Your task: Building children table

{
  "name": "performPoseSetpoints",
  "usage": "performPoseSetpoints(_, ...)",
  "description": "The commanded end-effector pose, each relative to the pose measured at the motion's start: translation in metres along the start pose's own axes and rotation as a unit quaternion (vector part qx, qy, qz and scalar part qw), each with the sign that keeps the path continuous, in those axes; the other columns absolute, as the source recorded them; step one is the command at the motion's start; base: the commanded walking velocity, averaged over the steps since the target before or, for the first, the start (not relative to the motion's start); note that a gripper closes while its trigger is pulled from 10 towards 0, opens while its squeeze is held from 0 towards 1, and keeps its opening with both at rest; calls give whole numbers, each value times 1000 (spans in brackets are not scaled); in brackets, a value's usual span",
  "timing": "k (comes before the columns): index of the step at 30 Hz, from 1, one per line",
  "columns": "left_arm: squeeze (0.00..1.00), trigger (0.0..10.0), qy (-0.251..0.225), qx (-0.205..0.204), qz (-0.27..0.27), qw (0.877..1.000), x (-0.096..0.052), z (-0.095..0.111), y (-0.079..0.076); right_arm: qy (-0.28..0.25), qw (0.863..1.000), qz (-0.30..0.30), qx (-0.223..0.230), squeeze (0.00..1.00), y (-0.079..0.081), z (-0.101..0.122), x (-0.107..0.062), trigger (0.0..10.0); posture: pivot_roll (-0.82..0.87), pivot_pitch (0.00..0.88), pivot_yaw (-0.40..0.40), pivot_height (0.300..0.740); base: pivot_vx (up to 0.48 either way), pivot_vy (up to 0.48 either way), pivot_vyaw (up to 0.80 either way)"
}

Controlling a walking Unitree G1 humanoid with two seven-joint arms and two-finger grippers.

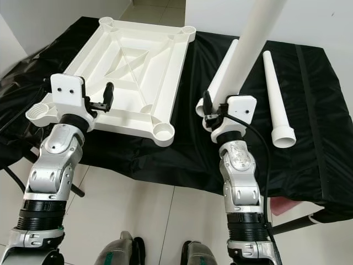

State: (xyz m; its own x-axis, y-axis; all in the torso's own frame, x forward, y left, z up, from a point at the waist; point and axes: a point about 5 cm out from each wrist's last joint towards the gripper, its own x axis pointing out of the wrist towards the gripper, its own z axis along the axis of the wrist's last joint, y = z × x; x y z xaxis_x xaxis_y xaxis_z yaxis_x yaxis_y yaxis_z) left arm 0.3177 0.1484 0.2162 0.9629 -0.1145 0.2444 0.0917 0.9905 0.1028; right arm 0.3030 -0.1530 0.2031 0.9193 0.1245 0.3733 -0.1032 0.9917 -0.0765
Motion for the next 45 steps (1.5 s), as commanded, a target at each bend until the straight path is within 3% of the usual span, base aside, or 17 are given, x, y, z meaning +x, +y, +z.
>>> performPoseSetpoints(1,0,10000,3,0,73,997,0,-1,10,-18,1000,7,6,0,3,5,4,10000,27,52,-7,740,0,0,0)
performPoseSetpoints(9,0,10000,-9,-9,74,997,14,5,10,-18,1000,12,10,0,3,3,15,10000,61,35,-15,740,0,0,0)
performPoseSetpoints(11,0,10000,-8,-14,71,997,15,5,13,-19,1000,11,12,0,2,2,18,10000,63,29,-7,740,0,0,0)
performPoseSetpoints(14,0,10000,10,-26,98,995,11,-1,30,-20,1000,7,17,0,2,2,18,10000,43,29,7,740,0,0,0)
performPoseSetpoints(17,0,10000,12,-31,98,995,8,-2,33,-20,1000,7,18,0,2,2,16,10000,35,34,15,740,0,0,0)
performPoseSetpoints(22,0,10000,24,-28,75,997,1,-8,25,-16,1000,-5,10,0,-5,-1,11,10000,30,45,21,740,0,0,0)
performPoseSetpoints(23,0,10000,31,-34,57,997,-4,-13,16,-15,1000,-11,7,0,-7,-3,10,10000,27,50,31,740,0,0,0)
performPoseSetpoints(27,0,10000,40,-38,45,997,-10,-18,7,-16,1000,-13,5,0,-7,-4,8,10000,27,50,31,740,0,0,0)
performPoseSetpoints(38,0,10000,44,-40,61,996,-18,-37,2,-9,1000,-13,4,0,-4,-10,3,10000,17,53,46,740,0,0,0)
performPoseSetpoints(45,0,10000,69,-17,67,995,-24,-63,1,25,999,-20,-5,0,-7,-34,-9,10000,14,50,50,740,0,0,0)
